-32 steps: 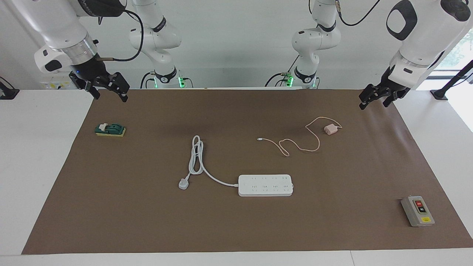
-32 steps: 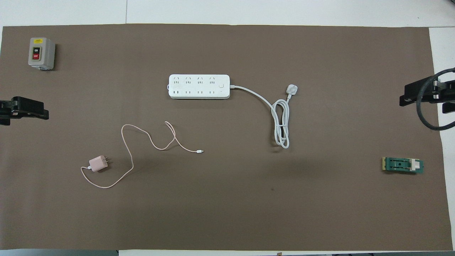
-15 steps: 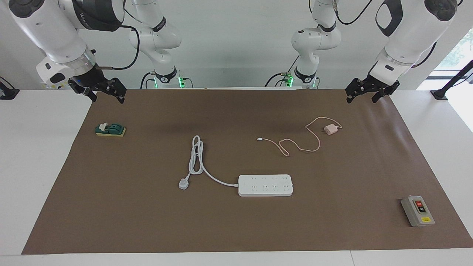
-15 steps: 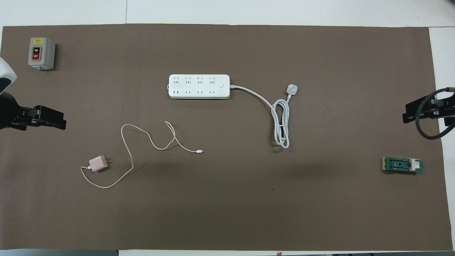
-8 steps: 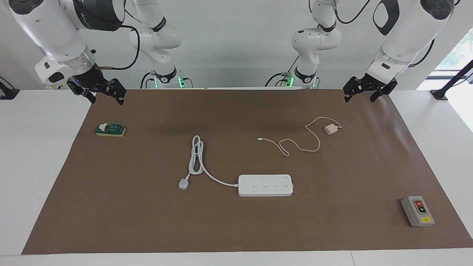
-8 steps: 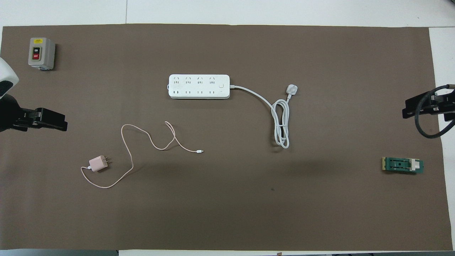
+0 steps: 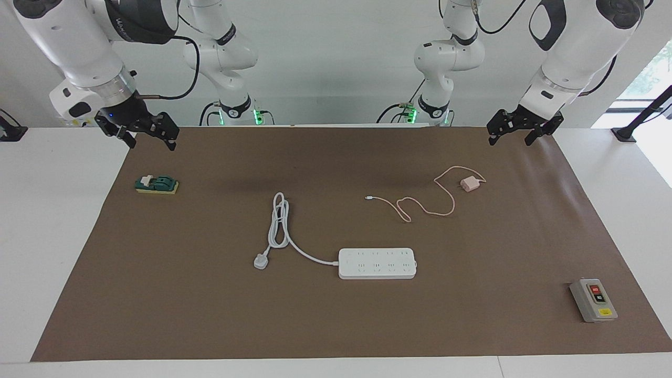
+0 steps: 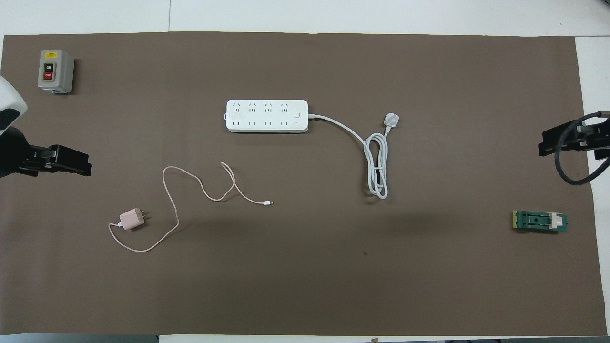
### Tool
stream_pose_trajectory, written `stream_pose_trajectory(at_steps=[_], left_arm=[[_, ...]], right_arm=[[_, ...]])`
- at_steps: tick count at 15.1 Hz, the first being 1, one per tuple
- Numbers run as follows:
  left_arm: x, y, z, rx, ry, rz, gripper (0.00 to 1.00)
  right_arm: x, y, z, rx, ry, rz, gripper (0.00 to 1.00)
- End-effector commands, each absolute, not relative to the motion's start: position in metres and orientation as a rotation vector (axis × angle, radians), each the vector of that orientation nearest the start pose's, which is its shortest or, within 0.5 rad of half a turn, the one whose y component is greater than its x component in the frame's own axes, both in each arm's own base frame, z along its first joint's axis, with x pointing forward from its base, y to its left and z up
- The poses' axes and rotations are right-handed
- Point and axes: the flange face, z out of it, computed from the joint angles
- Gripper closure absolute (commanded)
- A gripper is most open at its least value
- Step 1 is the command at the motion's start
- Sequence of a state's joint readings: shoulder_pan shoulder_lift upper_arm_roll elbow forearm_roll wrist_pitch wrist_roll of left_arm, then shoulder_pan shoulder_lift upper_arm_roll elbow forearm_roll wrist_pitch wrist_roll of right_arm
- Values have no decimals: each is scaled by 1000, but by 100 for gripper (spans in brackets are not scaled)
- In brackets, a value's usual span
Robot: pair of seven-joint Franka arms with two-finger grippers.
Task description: Unplug charger and place it aside
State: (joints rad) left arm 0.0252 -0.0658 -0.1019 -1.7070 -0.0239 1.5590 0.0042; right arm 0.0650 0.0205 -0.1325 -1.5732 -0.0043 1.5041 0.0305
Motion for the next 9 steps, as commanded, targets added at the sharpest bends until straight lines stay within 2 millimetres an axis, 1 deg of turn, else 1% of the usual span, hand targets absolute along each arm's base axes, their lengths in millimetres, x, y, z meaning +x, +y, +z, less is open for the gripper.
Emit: stream_pose_trajectory(at_steps=[1,3,6,9], left_arm=[[525,-46,595,-3136,150,104,0],[525,-53,595,-3133,172,102,0],[525,-52,595,-3107,177,99,0],[525,-55,594,-3104,189,96,0]], right_arm=[[543,-37,614,-3141,123,140,0],[540,-39,620,-3140,130,121,0],[539,-41,621,-3140,135,119,0],[539,-41,621,-3140,135,119,0]])
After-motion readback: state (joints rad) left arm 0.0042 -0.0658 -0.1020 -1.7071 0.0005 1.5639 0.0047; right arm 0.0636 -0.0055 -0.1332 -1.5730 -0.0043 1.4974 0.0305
